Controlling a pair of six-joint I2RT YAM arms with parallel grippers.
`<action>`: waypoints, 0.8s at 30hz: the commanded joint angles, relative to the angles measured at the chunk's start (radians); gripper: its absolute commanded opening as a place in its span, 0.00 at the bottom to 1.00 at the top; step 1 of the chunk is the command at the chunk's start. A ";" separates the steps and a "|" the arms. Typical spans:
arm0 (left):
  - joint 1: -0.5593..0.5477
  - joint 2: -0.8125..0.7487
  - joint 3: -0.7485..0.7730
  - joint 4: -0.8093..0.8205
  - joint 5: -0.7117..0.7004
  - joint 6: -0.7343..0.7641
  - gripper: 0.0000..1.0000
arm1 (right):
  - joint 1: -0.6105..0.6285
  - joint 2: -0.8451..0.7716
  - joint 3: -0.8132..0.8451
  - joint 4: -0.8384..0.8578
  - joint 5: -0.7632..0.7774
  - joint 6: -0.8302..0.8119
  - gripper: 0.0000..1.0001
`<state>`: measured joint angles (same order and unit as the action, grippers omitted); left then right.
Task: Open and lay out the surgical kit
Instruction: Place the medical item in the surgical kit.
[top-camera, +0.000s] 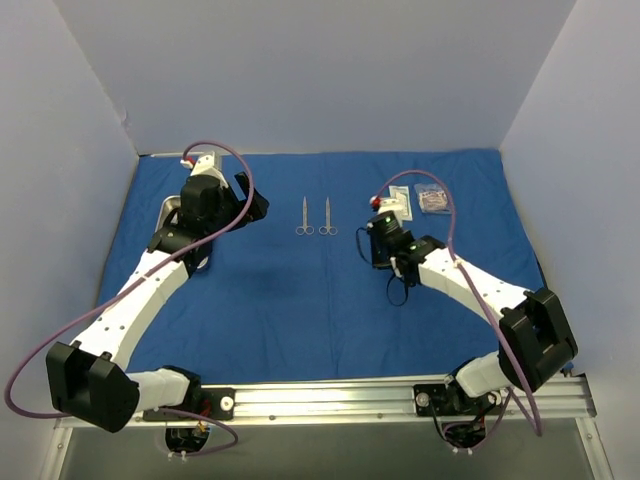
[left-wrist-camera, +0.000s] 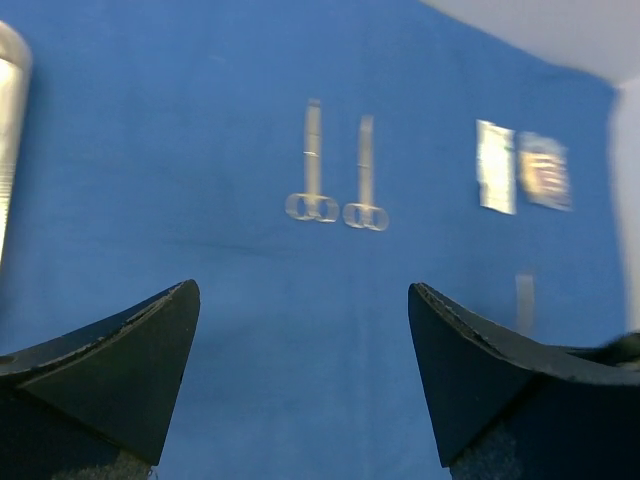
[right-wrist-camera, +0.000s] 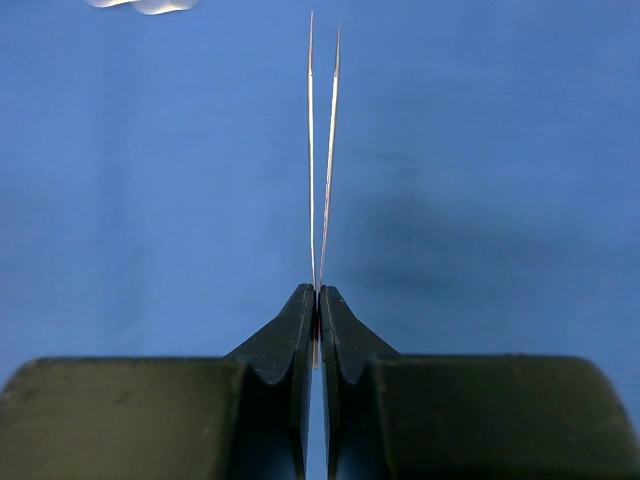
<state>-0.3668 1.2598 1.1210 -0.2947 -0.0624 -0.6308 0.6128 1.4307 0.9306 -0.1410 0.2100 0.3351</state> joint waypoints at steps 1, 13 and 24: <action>0.014 -0.007 0.074 -0.145 -0.146 0.126 0.94 | -0.076 -0.001 0.014 -0.077 0.039 -0.024 0.00; 0.109 0.024 0.059 -0.222 -0.145 0.200 0.94 | -0.278 0.183 0.045 -0.049 -0.050 -0.102 0.00; 0.135 0.050 0.048 -0.231 -0.145 0.223 0.94 | -0.340 0.263 0.033 -0.020 -0.129 -0.139 0.00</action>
<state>-0.2398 1.3048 1.1622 -0.5266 -0.2028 -0.4297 0.2844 1.6894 0.9421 -0.1608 0.1177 0.2108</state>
